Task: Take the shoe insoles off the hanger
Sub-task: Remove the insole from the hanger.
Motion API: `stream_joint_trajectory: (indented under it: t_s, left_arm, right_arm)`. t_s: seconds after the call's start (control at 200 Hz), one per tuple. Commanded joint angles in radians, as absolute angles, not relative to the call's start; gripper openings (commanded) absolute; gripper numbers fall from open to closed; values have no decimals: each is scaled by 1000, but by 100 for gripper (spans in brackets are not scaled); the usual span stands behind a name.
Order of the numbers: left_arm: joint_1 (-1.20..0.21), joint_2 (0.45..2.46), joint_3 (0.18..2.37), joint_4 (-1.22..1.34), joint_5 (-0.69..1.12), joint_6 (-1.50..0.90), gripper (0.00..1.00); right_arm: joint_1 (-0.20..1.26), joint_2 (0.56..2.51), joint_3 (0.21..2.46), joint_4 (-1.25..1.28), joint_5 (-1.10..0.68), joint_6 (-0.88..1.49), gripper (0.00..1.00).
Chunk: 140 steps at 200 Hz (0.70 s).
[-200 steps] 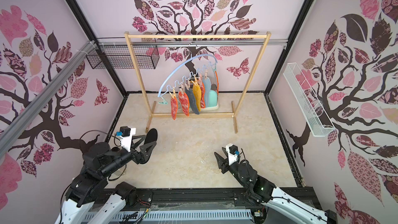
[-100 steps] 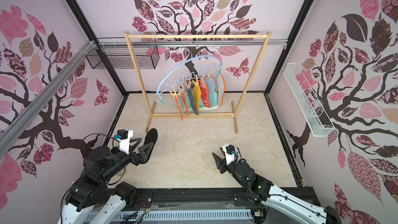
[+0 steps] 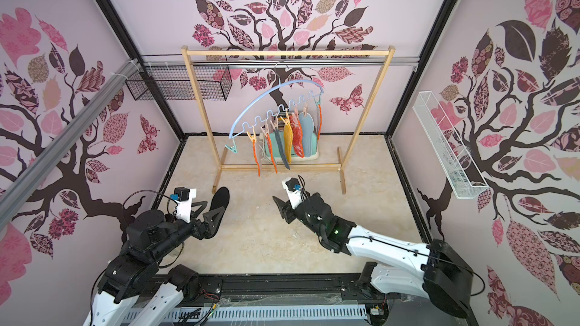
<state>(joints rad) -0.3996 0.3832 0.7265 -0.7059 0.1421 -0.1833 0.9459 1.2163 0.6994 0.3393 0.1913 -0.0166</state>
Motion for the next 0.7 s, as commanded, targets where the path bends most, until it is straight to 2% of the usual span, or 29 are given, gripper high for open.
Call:
stream_joint_trajectory:
  t_s: [0.0,0.17,0.38,0.695]
  left_arm:
    - [-405,381,729,-710,140,-183,78]
    - [-410,381,729,-709,140,-183,78]
    - [-414,380,729,-709,141,-184,78]
    - [-416,380,728,-708,145,-183,78]
  right_arm:
    - [902,1366,842,353,138,7,61]
    - [824,1557,1042,335,51,85,64]
    - [784,1686,1192,299,28,81,65]
    - [756,1832,1304,326,-36,95,58]
